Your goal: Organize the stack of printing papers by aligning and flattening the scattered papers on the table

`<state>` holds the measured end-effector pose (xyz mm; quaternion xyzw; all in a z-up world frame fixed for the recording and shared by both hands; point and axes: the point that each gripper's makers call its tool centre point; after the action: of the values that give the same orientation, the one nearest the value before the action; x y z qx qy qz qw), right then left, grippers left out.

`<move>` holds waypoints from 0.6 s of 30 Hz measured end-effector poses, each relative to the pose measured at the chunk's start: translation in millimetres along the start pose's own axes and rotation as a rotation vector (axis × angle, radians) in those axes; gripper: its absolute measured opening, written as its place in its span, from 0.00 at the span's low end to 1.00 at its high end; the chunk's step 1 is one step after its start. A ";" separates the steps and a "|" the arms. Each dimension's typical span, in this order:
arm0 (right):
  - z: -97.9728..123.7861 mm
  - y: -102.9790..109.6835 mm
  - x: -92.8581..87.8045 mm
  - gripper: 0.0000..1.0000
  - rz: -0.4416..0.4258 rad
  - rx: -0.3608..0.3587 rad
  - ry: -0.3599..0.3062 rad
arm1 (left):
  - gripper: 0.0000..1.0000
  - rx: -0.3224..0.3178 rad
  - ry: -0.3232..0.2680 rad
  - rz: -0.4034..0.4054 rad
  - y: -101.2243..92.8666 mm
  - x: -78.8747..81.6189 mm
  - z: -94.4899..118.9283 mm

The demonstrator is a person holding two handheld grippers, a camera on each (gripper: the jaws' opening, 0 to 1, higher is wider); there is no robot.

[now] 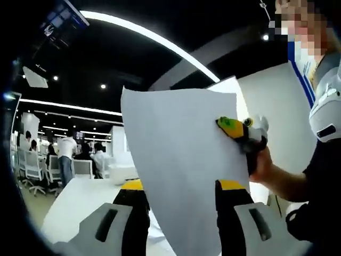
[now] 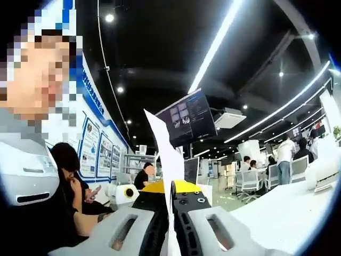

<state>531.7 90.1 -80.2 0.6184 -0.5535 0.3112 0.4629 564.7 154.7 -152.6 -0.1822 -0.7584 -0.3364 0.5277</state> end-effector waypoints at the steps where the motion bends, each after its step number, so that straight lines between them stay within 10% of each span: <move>1: 0.9 -1.1 -0.7 0.00 -0.001 -0.001 -0.001 | 0.43 0.001 0.005 -0.009 -0.3 -1.1 0.0; 18: 6.8 -9.6 -11.0 0.00 0.021 0.021 0.006 | 0.31 0.032 -0.022 -0.017 6.5 2.9 3.5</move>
<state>538.1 87.9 -94.8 0.6166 -0.5552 0.3235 0.4548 565.3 161.6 -148.6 -0.1712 -0.7710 -0.3268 0.5191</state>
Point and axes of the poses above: the point that each gripper's makers call its tool centre point, and the gripper's own axes: z roughly backward along the fingers, y roughly to its left, x roughly out of its top, and after that the axes turned 13 degrees about -z, right-handed
